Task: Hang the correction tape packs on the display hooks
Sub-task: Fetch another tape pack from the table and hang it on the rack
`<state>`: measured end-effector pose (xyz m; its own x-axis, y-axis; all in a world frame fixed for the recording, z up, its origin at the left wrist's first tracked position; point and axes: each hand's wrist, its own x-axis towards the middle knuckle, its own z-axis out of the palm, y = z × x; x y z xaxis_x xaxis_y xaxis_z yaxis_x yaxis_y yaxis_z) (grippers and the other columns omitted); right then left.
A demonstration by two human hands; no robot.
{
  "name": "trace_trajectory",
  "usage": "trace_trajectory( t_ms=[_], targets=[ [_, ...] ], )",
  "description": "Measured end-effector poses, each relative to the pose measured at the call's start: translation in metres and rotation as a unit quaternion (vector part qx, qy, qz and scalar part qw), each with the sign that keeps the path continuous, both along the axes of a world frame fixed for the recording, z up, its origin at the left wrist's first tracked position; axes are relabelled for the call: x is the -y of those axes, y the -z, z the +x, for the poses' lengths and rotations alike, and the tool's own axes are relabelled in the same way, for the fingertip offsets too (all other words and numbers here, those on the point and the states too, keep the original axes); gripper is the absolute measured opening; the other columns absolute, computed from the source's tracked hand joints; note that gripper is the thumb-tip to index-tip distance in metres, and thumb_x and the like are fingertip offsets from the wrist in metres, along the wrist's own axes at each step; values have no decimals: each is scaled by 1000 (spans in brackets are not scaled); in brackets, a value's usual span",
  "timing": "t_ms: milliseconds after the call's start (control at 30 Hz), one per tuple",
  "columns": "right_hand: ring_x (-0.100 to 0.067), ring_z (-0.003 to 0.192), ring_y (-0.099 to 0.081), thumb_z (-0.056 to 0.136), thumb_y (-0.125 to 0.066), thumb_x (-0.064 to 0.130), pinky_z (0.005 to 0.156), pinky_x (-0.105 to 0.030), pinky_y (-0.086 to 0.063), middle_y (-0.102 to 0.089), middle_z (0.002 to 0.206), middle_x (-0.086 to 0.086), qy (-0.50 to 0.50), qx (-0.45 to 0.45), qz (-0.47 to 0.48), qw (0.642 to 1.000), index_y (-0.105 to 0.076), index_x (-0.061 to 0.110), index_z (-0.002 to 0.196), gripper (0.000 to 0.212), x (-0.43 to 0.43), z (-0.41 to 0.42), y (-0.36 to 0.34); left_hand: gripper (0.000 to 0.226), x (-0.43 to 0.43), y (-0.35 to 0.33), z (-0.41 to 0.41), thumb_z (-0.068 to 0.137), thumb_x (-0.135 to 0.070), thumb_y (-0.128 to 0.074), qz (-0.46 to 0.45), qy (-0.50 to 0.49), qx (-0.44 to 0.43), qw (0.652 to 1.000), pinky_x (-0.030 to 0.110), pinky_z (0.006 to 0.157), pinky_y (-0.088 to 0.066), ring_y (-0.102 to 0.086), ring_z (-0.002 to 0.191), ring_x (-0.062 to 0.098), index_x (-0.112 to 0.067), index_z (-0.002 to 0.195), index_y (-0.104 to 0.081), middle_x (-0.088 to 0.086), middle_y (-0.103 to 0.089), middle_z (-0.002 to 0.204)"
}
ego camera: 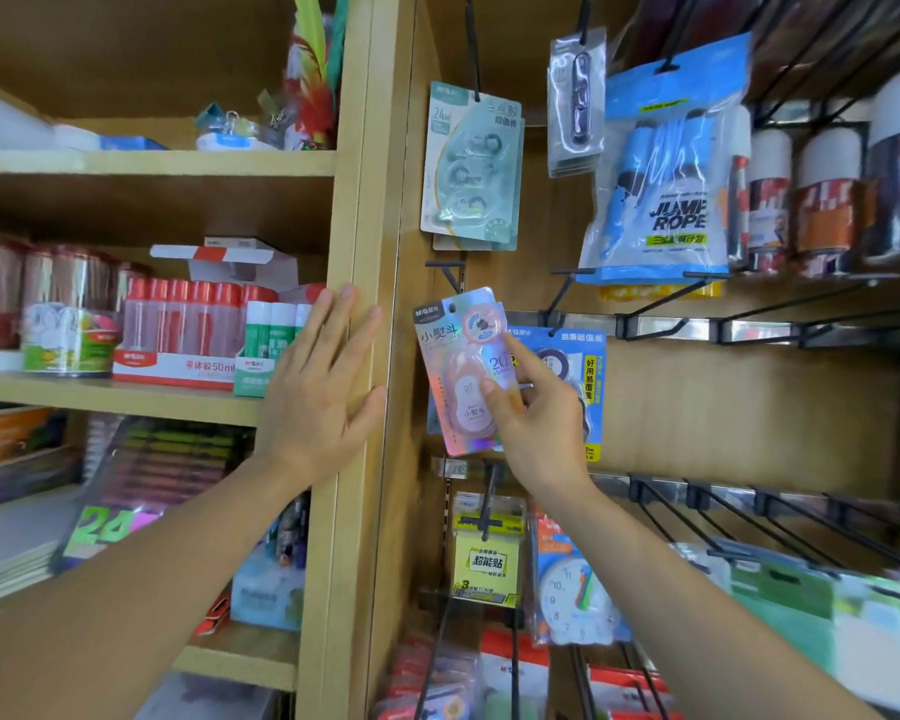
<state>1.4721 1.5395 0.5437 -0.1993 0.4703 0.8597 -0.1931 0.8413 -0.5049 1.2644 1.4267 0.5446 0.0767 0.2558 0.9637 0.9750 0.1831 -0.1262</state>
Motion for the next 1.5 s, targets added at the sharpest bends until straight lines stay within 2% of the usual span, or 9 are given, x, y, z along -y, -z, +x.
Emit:
trace_trajectory(
  t_ms=[133, 267, 333, 600, 733, 900, 1000, 1167, 1500],
  targets=[
    [-22, 62, -57, 94, -63, 19, 61, -31, -57, -69, 86, -18, 19, 4, -23, 1000, -48, 31, 145, 54, 1, -2, -2, 74, 0, 0, -1, 96, -41, -46, 1, 1, -2, 1000, 53, 122, -24, 0, 158, 21, -22, 161, -17, 0, -5, 171],
    [-16, 58, -54, 93, -65, 16, 58, -24, -53, -72, 78, 11, 13, -7, -19, 1000, -53, 46, 131, 50, 10, 0, -4, 74, 0, 1, -1, 96, -42, -46, 5, -1, -5, 1000, 51, 123, -24, -1, 158, 21, -21, 161, -18, 0, -6, 171],
    [-12, 58, -49, 93, -66, 17, 56, -25, -49, -69, 77, 7, 6, -15, -15, 1000, -52, 52, 126, 50, 17, 2, -1, 73, -1, 1, -1, 97, -42, -45, 7, -1, -7, 1000, 50, 123, -22, -1, 158, 21, -22, 161, -18, 0, -6, 171],
    [-21, 80, -70, 91, -69, 27, 76, -45, -59, -71, 88, -3, -29, -60, -130, 989, -62, 25, 131, 41, 24, -2, -13, 72, -1, 2, -1, 98, -44, -43, 10, -5, -1, 1000, 49, 122, -24, -1, 158, 20, -23, 161, -18, -2, -5, 171],
    [-9, 77, -66, 91, -68, 27, 68, -22, -54, -69, 88, 8, 37, -21, -90, 995, -60, 27, 134, 43, 17, -5, -12, 72, -1, 2, -2, 98, -44, -44, 7, -13, -3, 1000, 47, 123, -21, 0, 158, 20, -24, 162, -17, -2, -4, 171],
    [-15, 108, -58, 91, -64, 27, 93, -34, -51, -59, 128, 4, 135, 61, 16, 989, -47, 27, 144, 55, -3, -8, -2, 72, -1, 2, -1, 97, -43, -47, 15, -8, -1, 1000, 43, 122, -19, -1, 158, 19, -23, 161, -19, -2, -6, 171],
    [-20, 123, -44, 91, -61, 33, 99, -35, -43, -41, 143, -1, 245, 123, 132, 953, -36, 29, 149, 63, -6, -7, -4, 72, -1, 2, -1, 97, -42, -46, 18, -7, -2, 1000, 44, 122, -21, -2, 158, 20, -23, 161, -20, -1, -7, 170],
    [-33, 142, -30, 90, -55, 46, 112, -49, -30, -37, 155, -6, 366, 232, 369, 822, -41, 26, 146, 61, -9, -16, -11, 73, -2, 3, -1, 97, -42, -46, 15, -4, 2, 1000, 45, 122, -21, -1, 158, 20, -23, 161, -19, -1, -6, 171],
    [-35, 151, -9, 92, -43, 60, 118, -57, -13, -12, 165, -8, 400, 399, 302, 768, -29, 30, 151, 68, -37, -41, -37, 72, -1, 4, 0, 96, -44, -44, 15, -7, 1, 1000, 42, 124, -14, 0, 158, 18, -23, 161, -20, -1, -7, 171]
  ],
)
